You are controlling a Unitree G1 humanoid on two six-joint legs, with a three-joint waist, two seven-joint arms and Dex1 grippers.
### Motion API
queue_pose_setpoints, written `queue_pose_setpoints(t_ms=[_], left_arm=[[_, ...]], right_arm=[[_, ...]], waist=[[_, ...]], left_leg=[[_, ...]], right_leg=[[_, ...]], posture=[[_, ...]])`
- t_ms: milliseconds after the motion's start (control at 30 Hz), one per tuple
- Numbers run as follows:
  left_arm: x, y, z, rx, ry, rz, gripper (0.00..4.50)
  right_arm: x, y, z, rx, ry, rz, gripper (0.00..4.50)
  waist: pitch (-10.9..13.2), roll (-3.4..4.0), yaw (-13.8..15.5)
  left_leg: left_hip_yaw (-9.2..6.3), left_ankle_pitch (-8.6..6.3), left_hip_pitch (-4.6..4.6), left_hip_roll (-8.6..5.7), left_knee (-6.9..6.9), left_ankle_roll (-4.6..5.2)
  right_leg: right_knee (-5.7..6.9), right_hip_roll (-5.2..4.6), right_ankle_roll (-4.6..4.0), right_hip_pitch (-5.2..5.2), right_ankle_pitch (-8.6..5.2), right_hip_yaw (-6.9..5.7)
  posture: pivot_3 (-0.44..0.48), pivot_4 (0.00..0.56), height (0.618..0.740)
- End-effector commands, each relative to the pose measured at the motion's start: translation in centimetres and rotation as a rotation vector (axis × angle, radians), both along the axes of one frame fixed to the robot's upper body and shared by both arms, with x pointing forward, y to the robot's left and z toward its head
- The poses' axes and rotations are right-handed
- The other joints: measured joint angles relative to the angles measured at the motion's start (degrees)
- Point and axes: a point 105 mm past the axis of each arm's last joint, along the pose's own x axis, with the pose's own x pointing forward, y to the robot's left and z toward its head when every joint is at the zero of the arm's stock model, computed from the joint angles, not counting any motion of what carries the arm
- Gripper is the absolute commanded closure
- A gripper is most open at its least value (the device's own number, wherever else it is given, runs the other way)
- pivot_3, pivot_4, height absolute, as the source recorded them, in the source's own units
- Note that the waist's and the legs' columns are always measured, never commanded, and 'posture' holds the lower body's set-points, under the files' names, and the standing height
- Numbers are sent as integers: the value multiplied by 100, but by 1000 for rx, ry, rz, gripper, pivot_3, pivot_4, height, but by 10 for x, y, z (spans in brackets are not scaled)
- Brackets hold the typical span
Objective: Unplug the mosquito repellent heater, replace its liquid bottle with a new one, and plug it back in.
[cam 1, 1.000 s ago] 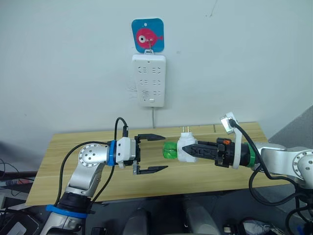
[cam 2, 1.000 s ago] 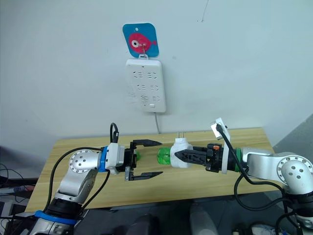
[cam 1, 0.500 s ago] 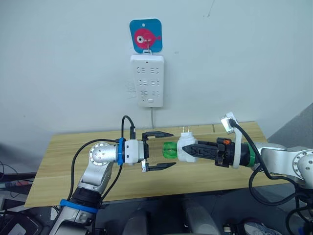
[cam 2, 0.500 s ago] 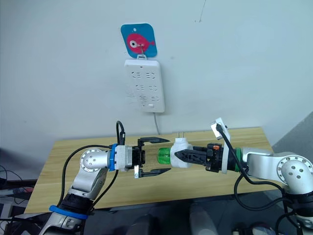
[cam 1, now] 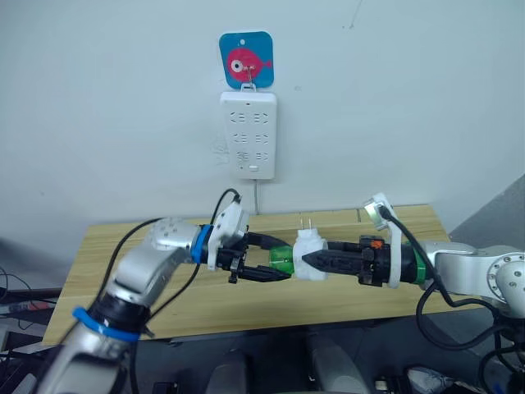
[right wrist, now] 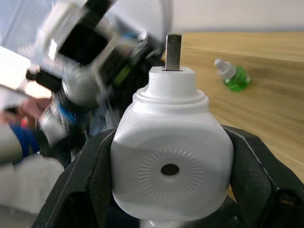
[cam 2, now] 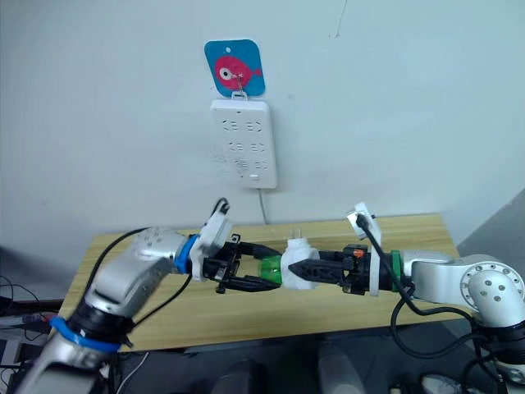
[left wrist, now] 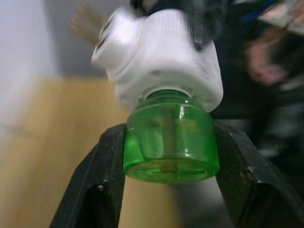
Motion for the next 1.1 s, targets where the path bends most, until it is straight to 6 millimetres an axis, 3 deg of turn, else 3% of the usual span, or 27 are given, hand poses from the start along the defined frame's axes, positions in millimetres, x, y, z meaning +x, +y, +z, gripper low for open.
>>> queue_pose_setpoints(t_ms=[33,233,267,433,567,700,1100], left_arm=[[-1,16,-1,60,181,6,2250],[9,10,2,17,97,49,2250],[9,10,0,19,78,58,1688],[10,15,-12,-8,-254,91,273],[15,20,-23,-39,-578,165,267],[13,13,-18,-161,-780,226,267],[10,-12,-13,-294,-950,173,267]], right_arm=[[1,-5,2,-38,-45,-5,1532],[1,-4,2,-27,-45,-14,1532],[1,-4,2,-24,-43,-17,1532],[8,-7,5,17,-13,-67,1532],[11,-9,6,29,-1,-92,1532],[11,-9,6,32,5,-97,1532],[10,-7,7,28,4,-90,1532]], waist=[[-1,2,-19],[-1,2,-21],[-1,2,-19],[-1,2,-18],[-1,2,35],[-3,0,88],[-10,-1,116]], left_leg=[[2,0,3,1,-1,0],[4,0,3,6,-2,0],[4,0,3,6,-2,0],[15,0,6,5,-2,0],[11,0,3,4,-2,-1],[15,0,3,-2,-1,-1],[16,0,3,-3,0,0]], right_leg=[[-2,2,0,0,0,1],[-1,0,-26,-4,15,7],[0,0,-27,-4,15,8],[-1,-18,-29,-5,17,27],[-4,-37,-31,-6,18,35],[-6,-46,-31,-2,18,37],[-3,-42,-27,0,21,32]], posture=[[-159,137,733],[-165,137,733],[-165,137,733],[-165,137,733],[-165,139,733],[-161,138,733],[-165,131,733]])
